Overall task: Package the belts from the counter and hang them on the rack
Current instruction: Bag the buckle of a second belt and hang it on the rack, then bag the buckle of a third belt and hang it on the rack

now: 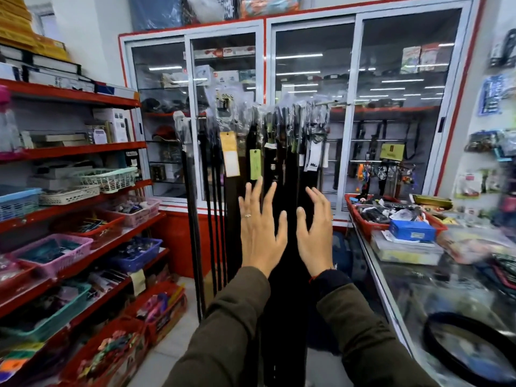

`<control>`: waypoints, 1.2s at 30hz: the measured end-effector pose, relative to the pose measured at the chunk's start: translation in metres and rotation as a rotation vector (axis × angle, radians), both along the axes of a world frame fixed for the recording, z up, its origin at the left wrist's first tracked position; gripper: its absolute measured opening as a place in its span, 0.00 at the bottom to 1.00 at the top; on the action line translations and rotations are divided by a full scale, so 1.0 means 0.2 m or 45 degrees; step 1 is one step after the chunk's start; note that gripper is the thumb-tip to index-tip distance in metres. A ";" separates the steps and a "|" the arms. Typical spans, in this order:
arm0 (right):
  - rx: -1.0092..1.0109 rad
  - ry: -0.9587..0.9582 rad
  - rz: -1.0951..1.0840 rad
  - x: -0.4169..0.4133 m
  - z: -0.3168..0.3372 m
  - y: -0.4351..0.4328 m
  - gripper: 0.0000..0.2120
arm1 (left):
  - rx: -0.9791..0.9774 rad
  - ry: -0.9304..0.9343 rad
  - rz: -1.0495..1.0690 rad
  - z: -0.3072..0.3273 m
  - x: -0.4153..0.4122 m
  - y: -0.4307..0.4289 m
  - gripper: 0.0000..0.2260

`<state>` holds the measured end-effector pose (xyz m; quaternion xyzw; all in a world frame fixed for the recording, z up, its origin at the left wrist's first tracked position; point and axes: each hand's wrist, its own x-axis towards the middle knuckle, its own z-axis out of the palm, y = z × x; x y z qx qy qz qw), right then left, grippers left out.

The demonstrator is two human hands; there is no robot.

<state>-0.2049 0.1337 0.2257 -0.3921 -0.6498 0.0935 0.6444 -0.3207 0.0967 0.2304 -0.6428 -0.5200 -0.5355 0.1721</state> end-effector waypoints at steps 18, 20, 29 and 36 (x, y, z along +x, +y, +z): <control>-0.574 -0.759 -0.751 1.31 -0.84 -0.19 0.25 | -0.583 0.350 -0.356 -0.86 1.15 0.10 0.26; -0.689 -0.789 -0.777 1.45 -0.90 -0.23 0.27 | -0.665 0.428 -0.408 -0.93 1.27 0.10 0.26; -1.179 -0.991 -0.843 2.06 -1.01 -0.36 0.32 | -1.183 0.682 -0.819 -1.14 1.75 0.12 0.38; -1.276 -0.881 -0.536 2.18 -1.06 -0.32 0.35 | -1.371 0.547 -0.872 -1.25 1.96 0.08 0.41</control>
